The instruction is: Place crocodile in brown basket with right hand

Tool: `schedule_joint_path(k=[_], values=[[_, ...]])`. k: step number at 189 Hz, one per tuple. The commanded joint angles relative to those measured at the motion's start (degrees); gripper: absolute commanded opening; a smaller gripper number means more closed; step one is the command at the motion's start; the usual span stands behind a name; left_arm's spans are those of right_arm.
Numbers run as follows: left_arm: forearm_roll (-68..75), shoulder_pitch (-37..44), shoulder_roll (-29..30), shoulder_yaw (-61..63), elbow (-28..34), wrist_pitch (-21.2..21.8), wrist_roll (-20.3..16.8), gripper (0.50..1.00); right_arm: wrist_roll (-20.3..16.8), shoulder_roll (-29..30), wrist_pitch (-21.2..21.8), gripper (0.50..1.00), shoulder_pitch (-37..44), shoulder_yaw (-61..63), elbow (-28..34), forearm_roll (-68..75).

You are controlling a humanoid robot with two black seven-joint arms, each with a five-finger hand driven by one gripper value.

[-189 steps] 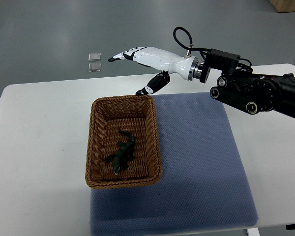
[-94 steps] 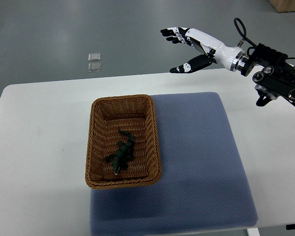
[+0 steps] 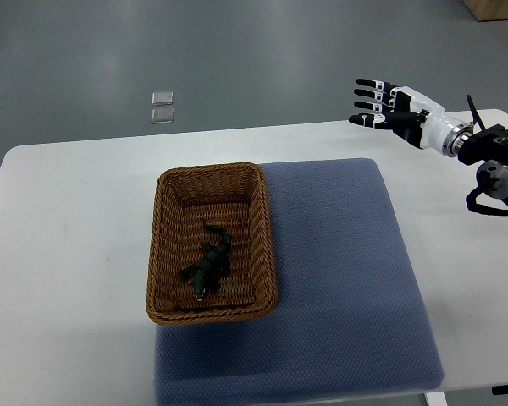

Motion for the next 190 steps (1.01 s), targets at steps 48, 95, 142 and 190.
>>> schedule_joint_path(k=[48, 95, 142, 190], values=[[0.0, 0.0, 0.0, 0.0, 0.0, 0.0, 0.0, 1.0, -3.0, 0.1, 2.2, 0.928, -3.5, 0.1, -0.4, 12.2], [0.0, 0.0, 0.0, 0.0, 0.0, 0.0, 0.0, 1.0, -2.8, 0.1, 2.3, 0.928, -3.4, 0.2, -0.6, 12.0], [0.0, 0.0, 0.0, 0.0, 0.0, 0.0, 0.0, 1.0, -2.8, 0.6, 3.1, 0.928, -3.5, -0.1, -0.6, 11.2], [0.0, 0.0, 0.0, 0.0, 0.0, 0.0, 0.0, 1.0, -3.2, 0.8, 4.8, 0.928, -4.4, 0.0, -0.6, 11.9]])
